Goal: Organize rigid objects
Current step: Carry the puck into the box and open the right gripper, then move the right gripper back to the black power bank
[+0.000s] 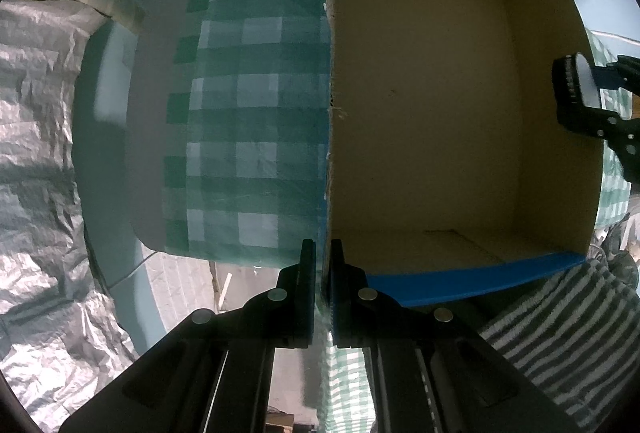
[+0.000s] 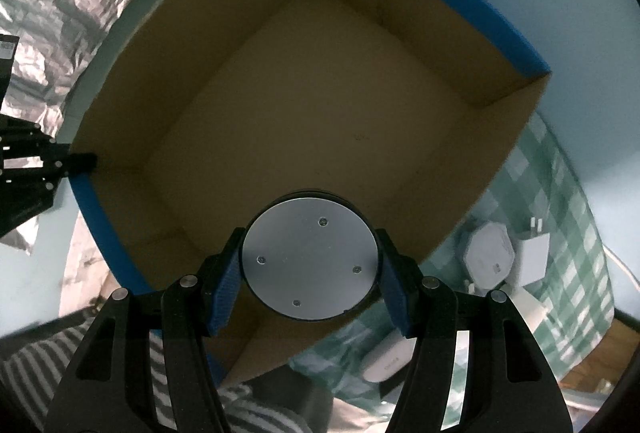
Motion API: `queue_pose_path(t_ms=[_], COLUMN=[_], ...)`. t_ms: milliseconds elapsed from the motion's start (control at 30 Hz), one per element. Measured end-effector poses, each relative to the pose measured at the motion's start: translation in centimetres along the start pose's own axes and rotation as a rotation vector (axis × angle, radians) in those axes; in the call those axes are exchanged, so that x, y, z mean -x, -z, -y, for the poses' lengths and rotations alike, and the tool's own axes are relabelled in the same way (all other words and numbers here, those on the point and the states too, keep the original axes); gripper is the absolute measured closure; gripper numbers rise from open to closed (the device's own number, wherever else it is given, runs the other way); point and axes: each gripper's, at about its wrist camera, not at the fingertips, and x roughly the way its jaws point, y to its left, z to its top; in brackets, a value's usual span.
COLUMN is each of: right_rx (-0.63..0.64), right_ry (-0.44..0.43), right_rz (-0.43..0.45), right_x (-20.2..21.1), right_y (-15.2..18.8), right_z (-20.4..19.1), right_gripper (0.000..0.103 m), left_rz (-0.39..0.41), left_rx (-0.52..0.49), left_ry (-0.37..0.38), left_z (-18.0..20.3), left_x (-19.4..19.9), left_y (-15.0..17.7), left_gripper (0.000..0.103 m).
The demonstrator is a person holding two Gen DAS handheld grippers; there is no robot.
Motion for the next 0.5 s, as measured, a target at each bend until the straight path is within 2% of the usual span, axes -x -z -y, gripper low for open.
queue_pose_path(t_ms=[200,500], right_rx=[0.002,-0.033], right_ry=[0.035,-0.006], right_rz=[0.008,0.07], right_x=[-0.7,0.8], right_y=[-0.3,0.0], right_z=[-0.4,0.5], right_gripper=[0.041,0.037], left_rz=[-0.001,0.0], left_rx=[-0.015,-0.027], left_ry=[-0.014,-0.017], left_z=[0.3,0.3], left_x=[0.1,0.1], left_y=[0.0,-0.2], left_gripper=[0.096,0.096])
